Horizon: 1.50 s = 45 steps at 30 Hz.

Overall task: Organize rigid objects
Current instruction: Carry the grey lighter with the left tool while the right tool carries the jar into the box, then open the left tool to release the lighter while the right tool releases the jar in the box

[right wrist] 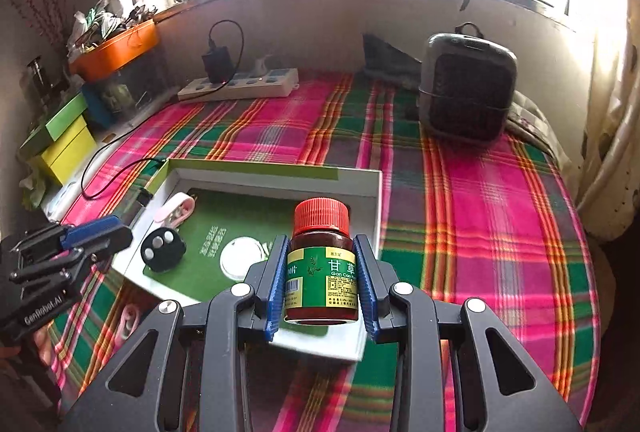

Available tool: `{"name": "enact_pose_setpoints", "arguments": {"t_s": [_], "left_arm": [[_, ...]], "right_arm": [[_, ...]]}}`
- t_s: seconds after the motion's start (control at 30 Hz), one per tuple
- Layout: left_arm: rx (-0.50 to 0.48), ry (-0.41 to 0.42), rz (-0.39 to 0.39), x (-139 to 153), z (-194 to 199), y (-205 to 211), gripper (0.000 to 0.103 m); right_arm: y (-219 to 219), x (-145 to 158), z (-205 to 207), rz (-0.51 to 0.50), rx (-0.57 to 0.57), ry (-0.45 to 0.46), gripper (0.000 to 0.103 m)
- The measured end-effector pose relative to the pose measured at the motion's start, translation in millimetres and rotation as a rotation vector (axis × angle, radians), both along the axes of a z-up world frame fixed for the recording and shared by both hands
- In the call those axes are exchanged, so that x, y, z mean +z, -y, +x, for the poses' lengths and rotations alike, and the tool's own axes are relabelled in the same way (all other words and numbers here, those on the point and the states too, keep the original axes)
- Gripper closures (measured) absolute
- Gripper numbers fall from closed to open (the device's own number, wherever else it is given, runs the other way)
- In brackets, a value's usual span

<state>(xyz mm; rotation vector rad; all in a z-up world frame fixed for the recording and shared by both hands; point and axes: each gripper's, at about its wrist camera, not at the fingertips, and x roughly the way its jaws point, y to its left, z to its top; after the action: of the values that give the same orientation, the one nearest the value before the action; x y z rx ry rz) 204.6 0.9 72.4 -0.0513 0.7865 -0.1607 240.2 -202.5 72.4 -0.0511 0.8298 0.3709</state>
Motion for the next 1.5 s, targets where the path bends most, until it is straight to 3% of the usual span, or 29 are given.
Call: {"name": "enact_pose_setpoints", "arguments": {"t_s": [0.53, 1.5], "left_arm": [[-0.029, -0.083, 0.039, -26.0, 30.3, 21.6, 0.081], [-0.037, -0.154, 0.038, -44.6, 43.8, 24.9, 0.081]], "right_arm": [[-10.8, -26.1, 53.2, 0.006, 0.039, -0.091, 0.07], [-25.1, -48.8, 66.5, -0.033, 0.065, -0.109, 0.07]]}}
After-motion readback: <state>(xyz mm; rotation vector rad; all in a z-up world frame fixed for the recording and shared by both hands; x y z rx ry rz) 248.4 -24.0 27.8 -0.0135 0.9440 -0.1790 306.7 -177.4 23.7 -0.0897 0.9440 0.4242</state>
